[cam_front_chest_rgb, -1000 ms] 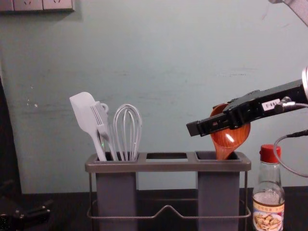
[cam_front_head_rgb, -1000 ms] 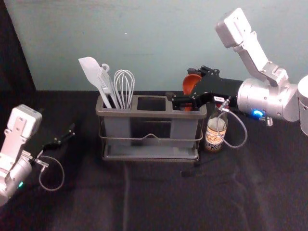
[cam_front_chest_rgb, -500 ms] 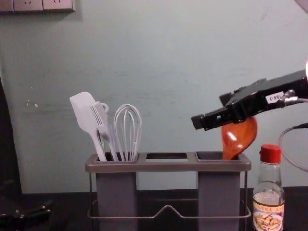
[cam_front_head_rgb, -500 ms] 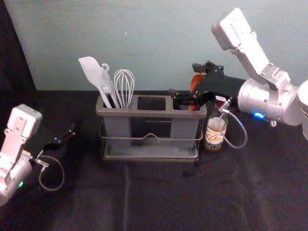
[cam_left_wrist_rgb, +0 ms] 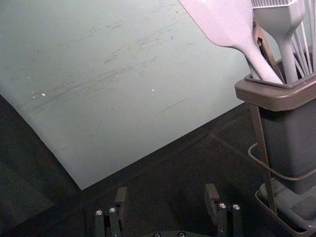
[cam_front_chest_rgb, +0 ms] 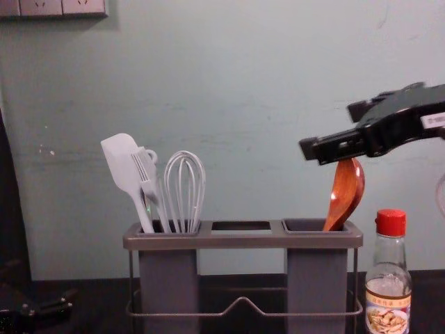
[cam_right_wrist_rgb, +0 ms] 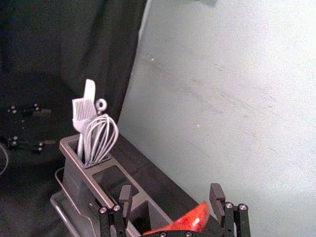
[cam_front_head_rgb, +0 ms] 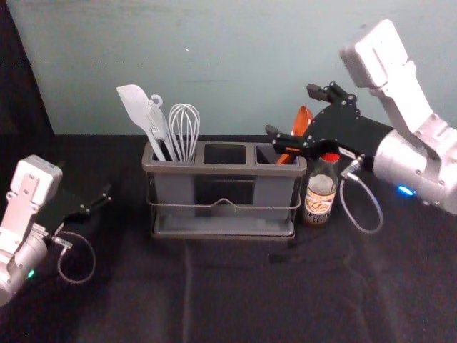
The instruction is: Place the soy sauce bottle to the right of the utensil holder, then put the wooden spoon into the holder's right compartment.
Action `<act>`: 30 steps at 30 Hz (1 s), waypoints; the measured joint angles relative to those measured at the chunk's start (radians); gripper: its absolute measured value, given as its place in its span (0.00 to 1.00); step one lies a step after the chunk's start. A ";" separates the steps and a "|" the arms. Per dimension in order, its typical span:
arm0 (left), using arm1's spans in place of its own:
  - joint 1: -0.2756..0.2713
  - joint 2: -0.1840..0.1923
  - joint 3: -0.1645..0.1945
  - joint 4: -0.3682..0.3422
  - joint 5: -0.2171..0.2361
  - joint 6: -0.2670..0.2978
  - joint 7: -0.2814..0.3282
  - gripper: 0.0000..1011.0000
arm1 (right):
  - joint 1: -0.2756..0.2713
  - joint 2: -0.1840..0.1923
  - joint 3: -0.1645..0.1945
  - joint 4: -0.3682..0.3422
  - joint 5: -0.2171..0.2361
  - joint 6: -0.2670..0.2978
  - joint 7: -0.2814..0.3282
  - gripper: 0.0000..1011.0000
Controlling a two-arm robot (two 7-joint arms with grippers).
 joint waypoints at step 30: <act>0.000 0.000 0.000 0.000 0.000 0.000 0.000 1.00 | -0.654 -0.150 0.167 -0.123 -0.133 -0.415 -0.359 0.99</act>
